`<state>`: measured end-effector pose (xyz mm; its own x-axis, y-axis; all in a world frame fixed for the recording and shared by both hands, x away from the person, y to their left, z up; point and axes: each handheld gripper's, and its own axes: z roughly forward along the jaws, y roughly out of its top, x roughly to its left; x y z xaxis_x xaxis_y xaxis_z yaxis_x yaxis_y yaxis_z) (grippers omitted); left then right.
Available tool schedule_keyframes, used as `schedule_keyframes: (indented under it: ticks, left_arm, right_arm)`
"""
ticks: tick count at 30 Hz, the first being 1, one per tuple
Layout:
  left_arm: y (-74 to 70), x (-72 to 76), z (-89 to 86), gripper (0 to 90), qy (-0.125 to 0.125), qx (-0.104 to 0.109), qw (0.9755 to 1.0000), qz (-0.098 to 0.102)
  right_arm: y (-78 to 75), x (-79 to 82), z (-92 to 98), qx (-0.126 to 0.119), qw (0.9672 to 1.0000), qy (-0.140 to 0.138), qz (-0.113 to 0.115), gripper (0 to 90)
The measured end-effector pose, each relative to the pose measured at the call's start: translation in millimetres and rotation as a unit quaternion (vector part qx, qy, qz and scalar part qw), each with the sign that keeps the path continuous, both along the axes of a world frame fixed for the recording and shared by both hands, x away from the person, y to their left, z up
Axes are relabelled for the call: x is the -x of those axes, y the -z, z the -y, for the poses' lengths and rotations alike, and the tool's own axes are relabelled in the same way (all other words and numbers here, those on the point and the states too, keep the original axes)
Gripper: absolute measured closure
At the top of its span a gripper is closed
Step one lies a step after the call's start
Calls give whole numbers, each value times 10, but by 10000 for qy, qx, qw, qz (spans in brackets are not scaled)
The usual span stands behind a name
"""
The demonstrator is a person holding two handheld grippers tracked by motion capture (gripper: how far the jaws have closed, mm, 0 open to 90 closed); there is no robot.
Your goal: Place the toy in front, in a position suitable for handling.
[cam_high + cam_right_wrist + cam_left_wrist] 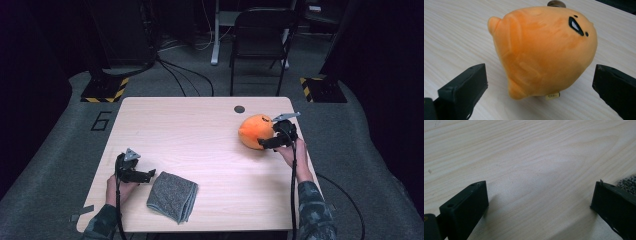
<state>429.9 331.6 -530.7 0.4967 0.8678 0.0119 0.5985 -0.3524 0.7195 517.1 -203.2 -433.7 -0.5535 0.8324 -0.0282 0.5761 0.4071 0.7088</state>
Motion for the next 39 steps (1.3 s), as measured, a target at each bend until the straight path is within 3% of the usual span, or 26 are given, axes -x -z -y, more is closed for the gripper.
schedule_keyframes:
  ticks: [4,11,14,20,23,28,29,30,34,37,39]
  left_arm:
    - [-2,0,-2,9,10,-5,10000,-10]
    - [0,0,-1,9,5,-2,10000,2]
    - [-2,0,-1,9,8,-4,10000,-10]
    - [0,-2,-2,9,20,-6,10000,3]
    - [-3,-2,-4,9,29,-14,10000,-10]
    - [-3,-2,-4,9,29,-13,10000,-14]
    - [1,-1,2,9,4,21,10000,2]
    - [-3,-2,-4,9,30,-16,10000,-11]
    - [-2,-2,-3,9,27,-13,10000,-8]
    - [-1,-2,-2,9,22,-9,10000,0]
    - [-1,-2,-2,9,19,-14,10000,2]
  right_arm:
    - [3,-115,-59,87,9999,57,-24,0]
    - [-9,-248,-55,-123,9996,240,101,34]
    - [-6,-294,-61,-80,9996,232,133,49]
    - [53,-409,-128,63,9996,278,16,51]
    - [111,-442,-174,37,9996,271,-93,96]
    - [188,-439,-207,106,9995,248,-146,274]
    - [207,-416,-200,99,9994,286,-190,367]
    - [207,-416,-200,99,9994,286,-190,367]
    - [231,-346,-186,168,9994,272,-116,587]
    - [233,-321,-187,78,9993,337,-118,636]
    - [230,-295,-192,4,9991,421,41,680]
